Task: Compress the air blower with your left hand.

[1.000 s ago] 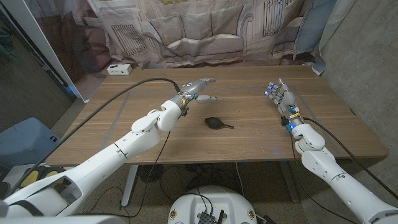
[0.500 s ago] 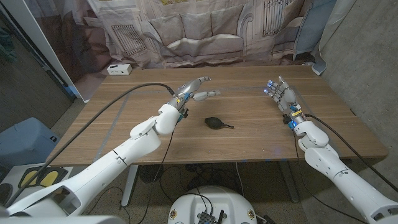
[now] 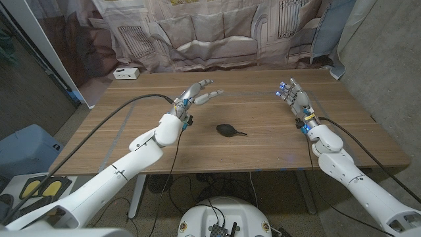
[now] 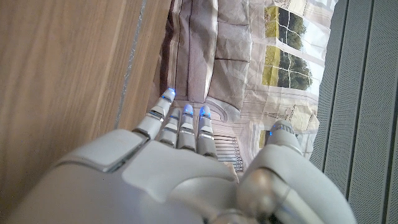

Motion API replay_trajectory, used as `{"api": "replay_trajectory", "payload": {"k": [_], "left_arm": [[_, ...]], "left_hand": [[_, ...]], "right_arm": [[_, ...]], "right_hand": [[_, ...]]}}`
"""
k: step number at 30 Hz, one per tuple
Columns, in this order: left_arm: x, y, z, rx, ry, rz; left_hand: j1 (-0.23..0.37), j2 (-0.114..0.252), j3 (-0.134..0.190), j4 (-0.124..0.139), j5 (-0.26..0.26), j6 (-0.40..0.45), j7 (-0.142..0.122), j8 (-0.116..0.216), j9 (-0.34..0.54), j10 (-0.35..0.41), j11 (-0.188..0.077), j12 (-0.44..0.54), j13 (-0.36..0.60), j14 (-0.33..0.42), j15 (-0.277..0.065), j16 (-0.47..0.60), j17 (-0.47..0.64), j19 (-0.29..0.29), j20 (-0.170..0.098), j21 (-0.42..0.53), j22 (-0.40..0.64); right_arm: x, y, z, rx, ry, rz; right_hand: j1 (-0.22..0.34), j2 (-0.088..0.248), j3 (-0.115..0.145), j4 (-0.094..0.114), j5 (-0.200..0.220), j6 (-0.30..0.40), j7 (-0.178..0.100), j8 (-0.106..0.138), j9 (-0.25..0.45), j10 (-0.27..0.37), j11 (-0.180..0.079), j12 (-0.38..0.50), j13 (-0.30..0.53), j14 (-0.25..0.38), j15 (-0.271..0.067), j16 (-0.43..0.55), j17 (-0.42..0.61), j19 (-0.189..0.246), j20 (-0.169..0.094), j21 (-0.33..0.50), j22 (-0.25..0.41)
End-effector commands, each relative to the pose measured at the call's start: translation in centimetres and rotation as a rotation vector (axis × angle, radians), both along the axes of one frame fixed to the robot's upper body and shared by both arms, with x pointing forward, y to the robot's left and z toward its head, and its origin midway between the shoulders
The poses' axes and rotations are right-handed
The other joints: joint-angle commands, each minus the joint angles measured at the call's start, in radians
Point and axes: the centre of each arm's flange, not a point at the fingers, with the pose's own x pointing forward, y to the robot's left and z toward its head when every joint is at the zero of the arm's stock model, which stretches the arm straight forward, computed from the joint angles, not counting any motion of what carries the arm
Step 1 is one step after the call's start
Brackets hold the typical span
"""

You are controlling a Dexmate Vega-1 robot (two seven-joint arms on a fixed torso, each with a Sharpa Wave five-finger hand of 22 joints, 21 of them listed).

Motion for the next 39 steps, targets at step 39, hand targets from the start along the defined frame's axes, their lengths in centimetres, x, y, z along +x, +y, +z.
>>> {"api": "replay_trajectory", "payload": {"k": [39], "left_arm": [[5.1, 6.1, -5.1, -0.512, 0.237, -0.368]], "left_hand": [[-0.107, 0.015, -0.025, 0.049, -0.009, -0.091, -0.003, -0.031, -0.001, -0.069, 0.039, -0.031, -0.023, -0.063, 0.028, -0.018, 0.005, -0.059, 0.012, -0.010, 0.005]], "right_arm": [[2.1, 1.5, -0.1, -0.050, 0.043, 0.014]], "right_hand": [[-0.014, -0.009, -0.016, -0.001, 0.001, -0.052, -0.014, -0.015, 0.004, -0.033, -0.003, -0.009, 0.003, -0.030, -0.005, -0.010, 0.002, -0.025, -0.008, 0.001, 0.002]]}}
